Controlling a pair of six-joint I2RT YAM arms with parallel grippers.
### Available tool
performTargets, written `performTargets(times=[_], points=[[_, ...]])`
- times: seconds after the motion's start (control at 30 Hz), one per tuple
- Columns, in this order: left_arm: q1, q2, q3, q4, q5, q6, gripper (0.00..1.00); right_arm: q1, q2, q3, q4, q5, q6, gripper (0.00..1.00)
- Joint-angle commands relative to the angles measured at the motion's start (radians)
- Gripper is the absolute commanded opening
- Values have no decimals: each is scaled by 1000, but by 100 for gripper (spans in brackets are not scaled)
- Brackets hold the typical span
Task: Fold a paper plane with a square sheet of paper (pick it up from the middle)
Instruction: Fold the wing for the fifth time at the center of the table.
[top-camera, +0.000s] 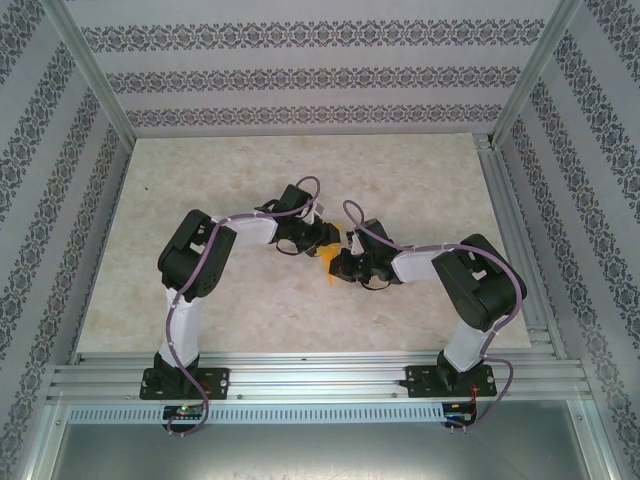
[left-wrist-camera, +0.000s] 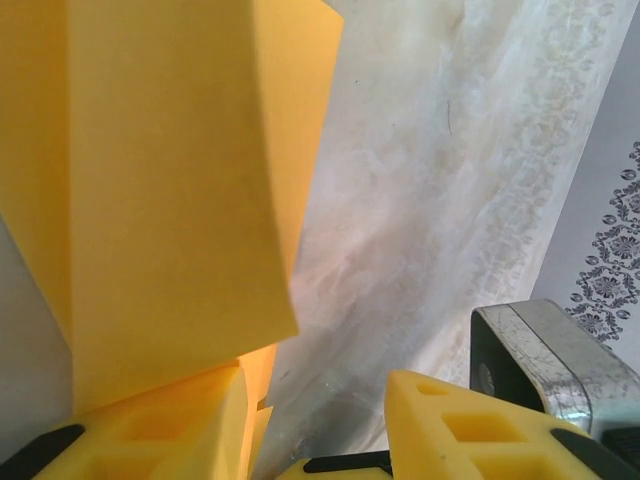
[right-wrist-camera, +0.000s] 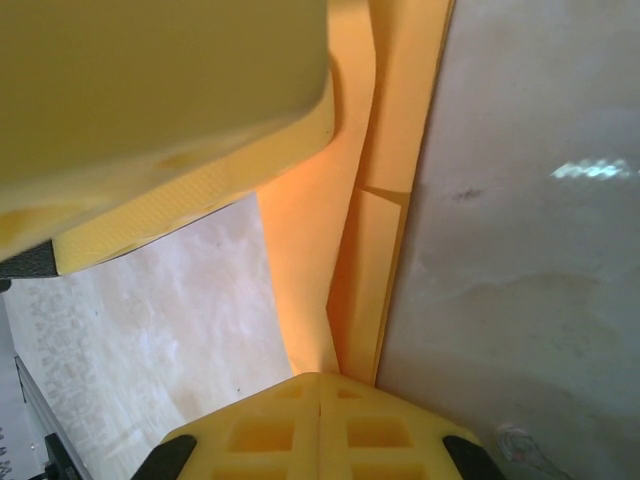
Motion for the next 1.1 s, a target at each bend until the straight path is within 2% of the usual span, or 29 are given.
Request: performTargets(times=[0.0,0.17,0.4,0.83,1.07], points=[[5,-78,12,3,1,44,44,-13,36,-29,-87,84,-17,0],[14,-96,5,5,10,65,42,-14,42,-29,-86,82,-15,0],[14,-66,-27,32,36,51,25,-15,44,-21,-90,83,-15,0],[13,-102,-69,31,63,112,26,-15,55,-26,-97,94,-5,0],[14,-74,-103,67,69,142,19,-16,53,-24,-103,91,-9,0]])
